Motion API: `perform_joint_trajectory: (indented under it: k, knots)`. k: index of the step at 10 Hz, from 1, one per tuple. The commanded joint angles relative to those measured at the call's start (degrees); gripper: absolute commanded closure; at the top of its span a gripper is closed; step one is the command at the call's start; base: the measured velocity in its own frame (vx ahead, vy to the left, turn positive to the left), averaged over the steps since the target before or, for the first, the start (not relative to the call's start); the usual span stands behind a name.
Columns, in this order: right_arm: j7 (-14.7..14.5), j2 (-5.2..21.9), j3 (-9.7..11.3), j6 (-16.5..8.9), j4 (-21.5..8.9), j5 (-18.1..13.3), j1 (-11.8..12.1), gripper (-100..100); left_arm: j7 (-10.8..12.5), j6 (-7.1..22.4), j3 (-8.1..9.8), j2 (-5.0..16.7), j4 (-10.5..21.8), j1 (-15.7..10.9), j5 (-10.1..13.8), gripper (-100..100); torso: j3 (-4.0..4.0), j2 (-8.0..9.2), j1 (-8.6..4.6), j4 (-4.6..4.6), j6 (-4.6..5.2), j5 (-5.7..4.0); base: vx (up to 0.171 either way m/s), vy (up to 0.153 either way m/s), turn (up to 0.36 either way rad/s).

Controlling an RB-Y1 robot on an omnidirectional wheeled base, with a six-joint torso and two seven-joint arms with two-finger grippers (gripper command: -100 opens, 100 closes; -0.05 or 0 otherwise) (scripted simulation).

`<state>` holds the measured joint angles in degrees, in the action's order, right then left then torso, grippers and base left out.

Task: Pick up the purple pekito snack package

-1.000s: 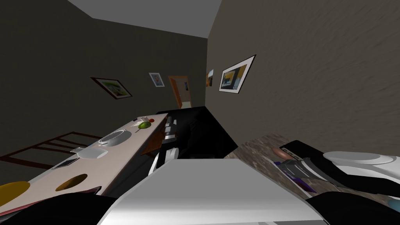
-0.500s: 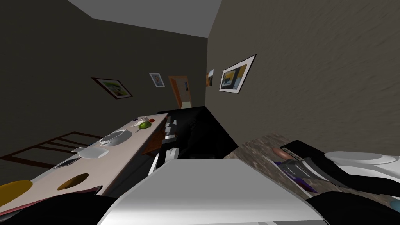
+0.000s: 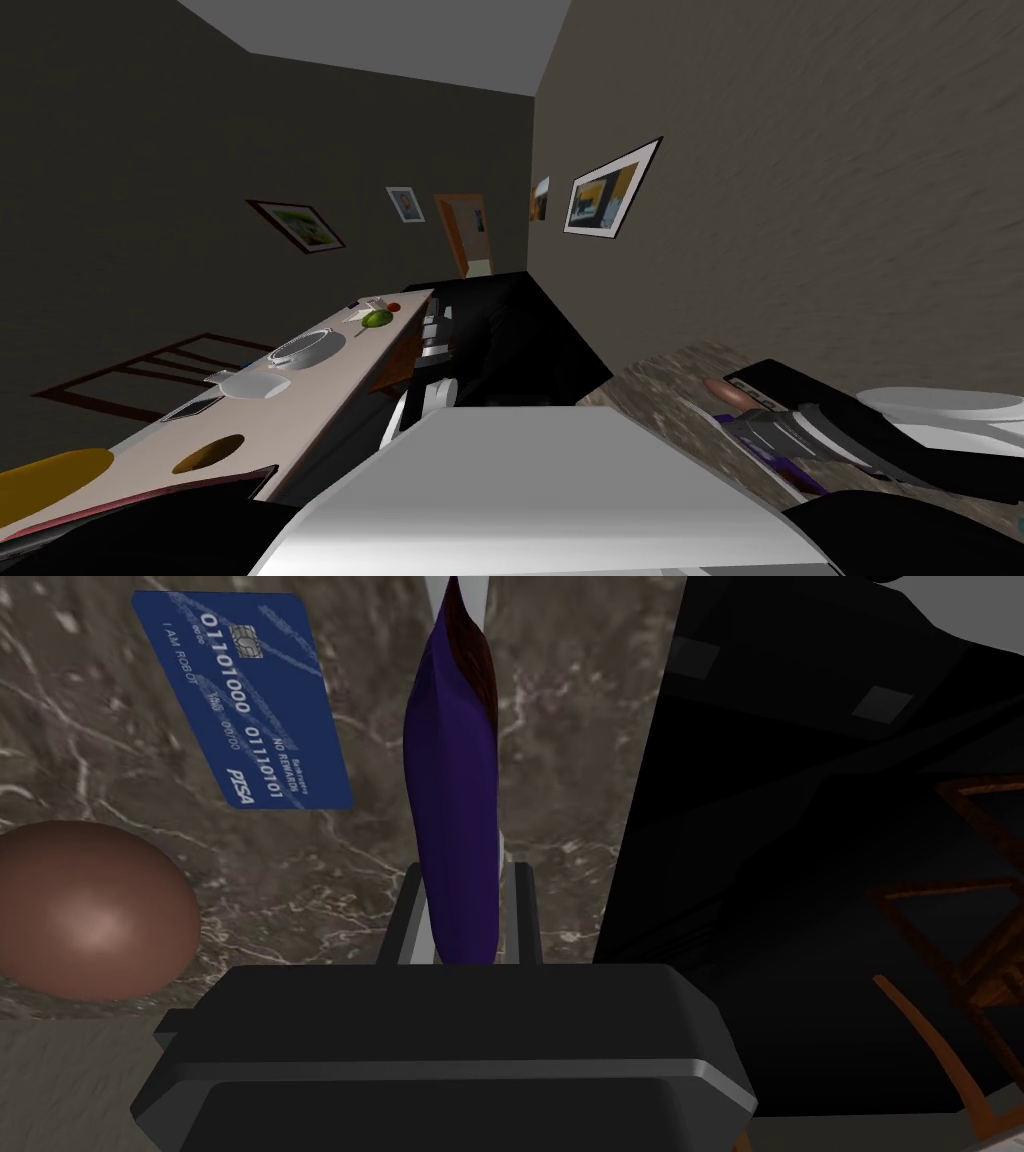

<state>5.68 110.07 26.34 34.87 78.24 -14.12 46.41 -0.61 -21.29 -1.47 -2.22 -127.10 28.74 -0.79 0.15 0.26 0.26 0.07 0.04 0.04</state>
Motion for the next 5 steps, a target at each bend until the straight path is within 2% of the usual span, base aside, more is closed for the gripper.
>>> perform_joint_trajectory:
  k: [1,3,4,5]
  knots:
    - [-0.91,-0.17,0.00,1.86,-1.99,0.67,-0.07,100,0.00,0.00,0.00,0.00,0.00,0.00,0.00,0,0.00,0.00,0.00,0.00,0.00,0.00,-0.013,0.038,0.019]
    - [-1.50,-0.47,-0.13,3.99,-4.36,1.09,-0.14,100,0.00,0.00,0.00,0.00,0.00,0.00,0.00,0,0.01,0.01,0.00,0.00,0.02,0.00,-0.018,0.036,0.019]
    - [-1.28,-0.62,-0.16,3.43,-3.93,0.64,-0.21,100,0.00,0.00,0.00,0.00,0.00,0.00,0.00,0,0.01,0.02,0.01,0.00,0.01,0.00,-0.009,0.016,0.002]
    - [-1.25,-0.64,-0.19,3.70,-4.10,0.59,-0.23,0,0.00,0.00,0.00,0.00,0.00,0.00,0.00,0,0.00,0.00,-0.05,0.00,0.02,-0.02,0.000,0.000,0.000]
